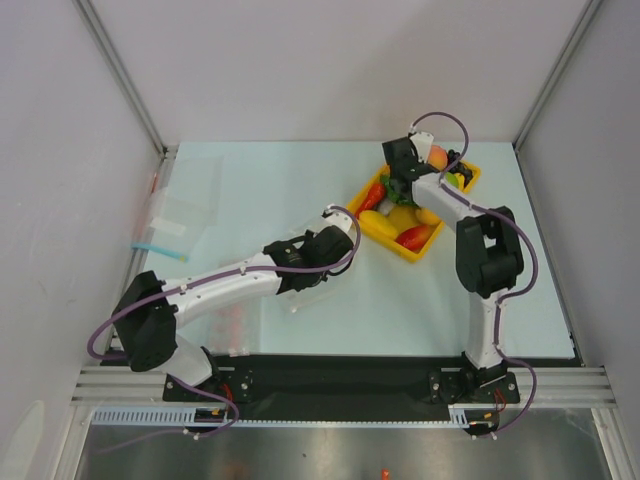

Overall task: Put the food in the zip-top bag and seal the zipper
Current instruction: Pick up the fake vegetable from the bin, then place the fake vegetable in the zipper food storage bag.

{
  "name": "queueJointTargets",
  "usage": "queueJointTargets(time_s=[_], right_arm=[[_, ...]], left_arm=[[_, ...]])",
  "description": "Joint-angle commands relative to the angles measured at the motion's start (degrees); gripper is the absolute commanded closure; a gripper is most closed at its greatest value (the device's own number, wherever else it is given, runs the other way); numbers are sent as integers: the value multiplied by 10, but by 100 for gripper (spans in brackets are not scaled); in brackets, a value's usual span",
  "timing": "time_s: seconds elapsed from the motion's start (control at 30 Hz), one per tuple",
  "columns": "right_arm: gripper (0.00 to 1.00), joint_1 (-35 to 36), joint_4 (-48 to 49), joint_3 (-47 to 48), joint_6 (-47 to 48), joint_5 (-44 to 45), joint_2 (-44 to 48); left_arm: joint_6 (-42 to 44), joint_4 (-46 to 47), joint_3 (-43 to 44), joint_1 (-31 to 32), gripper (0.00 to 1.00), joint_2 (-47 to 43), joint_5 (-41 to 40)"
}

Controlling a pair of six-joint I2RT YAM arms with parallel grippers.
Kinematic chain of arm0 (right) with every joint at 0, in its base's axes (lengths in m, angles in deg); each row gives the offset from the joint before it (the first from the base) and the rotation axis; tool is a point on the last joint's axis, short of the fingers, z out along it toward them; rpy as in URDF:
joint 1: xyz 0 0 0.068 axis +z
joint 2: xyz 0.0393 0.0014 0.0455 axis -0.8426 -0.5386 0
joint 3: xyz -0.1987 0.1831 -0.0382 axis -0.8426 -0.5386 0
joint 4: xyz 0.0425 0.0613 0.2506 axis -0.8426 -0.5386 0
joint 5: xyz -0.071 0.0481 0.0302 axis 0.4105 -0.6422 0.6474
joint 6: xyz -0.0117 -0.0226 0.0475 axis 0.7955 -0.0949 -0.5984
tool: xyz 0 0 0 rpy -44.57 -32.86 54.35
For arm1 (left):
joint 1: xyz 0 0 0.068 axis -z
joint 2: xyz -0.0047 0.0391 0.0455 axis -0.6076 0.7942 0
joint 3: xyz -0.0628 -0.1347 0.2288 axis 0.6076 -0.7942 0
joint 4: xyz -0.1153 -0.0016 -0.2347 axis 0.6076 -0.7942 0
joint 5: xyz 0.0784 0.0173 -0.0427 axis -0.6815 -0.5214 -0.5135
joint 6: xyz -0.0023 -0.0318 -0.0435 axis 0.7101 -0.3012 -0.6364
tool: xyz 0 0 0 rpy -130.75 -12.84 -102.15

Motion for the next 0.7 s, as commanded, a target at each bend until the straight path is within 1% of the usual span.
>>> queueJointTargets(time_s=[0.0,0.07,0.13,0.17,0.33,0.4,0.5,0.53,0.57,0.63,0.67], right_arm=[[92,-3,47,-15,32,-27,76],[96,-2,65,-30,48,-60,111],[96,-2,87,-56,62,-100,153],[95,-1,101,-66,72,-160,166],[95,24,68,-93,82,-190,235],[96,40,50,-110,82,-198,279],[96,57,26,-156,68,-225,350],[96,61,20,-184,65,-247,369],[97,66,11,-196,63,-254,404],[97,85,-8,-228,64,-276,439],[98,92,-14,-260,63,-280,459]], left_arm=[[8,6,19,4,100,5,3],[7,5,20,4,100,4,4],[7,5,19,4,100,2,2],[7,6,18,4,100,0,1],[8,8,18,3,100,8,-8],[8,7,19,3,100,12,-9],[8,11,19,2,100,15,-8],[8,12,19,1,100,15,-7],[8,12,19,1,100,16,-8],[7,12,20,1,100,14,-6],[7,11,20,1,100,13,-8]])
